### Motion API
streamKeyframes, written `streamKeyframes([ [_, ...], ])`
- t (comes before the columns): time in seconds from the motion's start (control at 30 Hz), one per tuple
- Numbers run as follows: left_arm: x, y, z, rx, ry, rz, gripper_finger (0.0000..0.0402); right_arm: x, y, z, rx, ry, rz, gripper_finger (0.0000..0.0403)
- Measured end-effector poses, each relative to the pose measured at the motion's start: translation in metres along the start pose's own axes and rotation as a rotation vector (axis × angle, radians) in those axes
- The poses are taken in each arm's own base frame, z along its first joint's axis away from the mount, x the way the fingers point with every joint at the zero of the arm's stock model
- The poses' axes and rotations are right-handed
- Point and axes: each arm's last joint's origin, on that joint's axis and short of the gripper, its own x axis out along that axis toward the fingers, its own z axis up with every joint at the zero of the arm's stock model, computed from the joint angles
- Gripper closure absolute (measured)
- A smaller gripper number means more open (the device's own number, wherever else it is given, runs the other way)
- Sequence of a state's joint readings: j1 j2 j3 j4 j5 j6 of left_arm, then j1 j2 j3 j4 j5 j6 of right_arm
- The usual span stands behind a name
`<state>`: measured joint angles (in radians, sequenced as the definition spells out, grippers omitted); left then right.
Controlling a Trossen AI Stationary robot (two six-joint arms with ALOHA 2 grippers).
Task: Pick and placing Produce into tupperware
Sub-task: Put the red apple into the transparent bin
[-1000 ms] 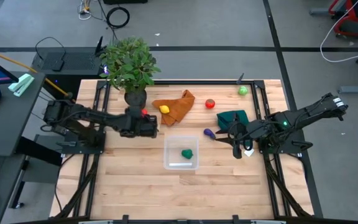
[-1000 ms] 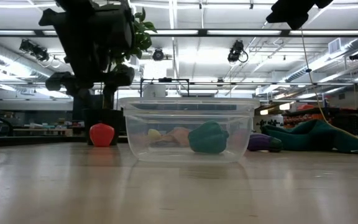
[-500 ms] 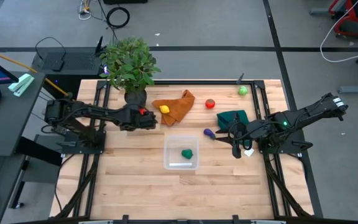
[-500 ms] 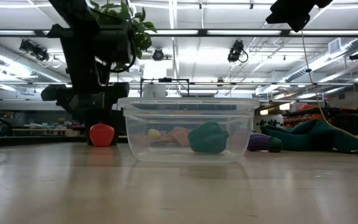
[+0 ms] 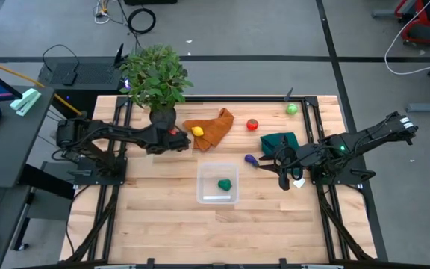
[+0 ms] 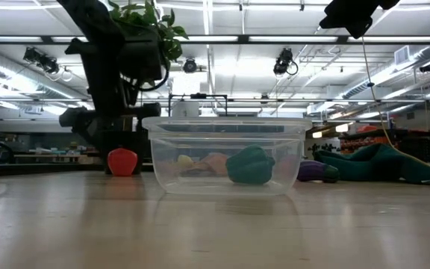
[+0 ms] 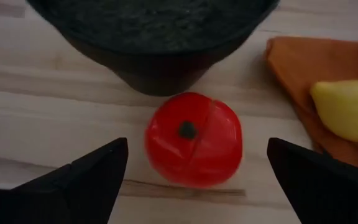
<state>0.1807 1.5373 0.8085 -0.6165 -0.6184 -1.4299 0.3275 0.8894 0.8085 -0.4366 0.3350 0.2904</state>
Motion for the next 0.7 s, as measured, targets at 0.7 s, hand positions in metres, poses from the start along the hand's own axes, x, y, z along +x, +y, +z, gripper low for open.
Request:
streamKeyframes([
  [0.7,0.017,-0.005,-0.01,0.024,0.026,0.031,0.0004,0.0,0.0,-0.001,0.008,0.005,0.0,0.0308],
])
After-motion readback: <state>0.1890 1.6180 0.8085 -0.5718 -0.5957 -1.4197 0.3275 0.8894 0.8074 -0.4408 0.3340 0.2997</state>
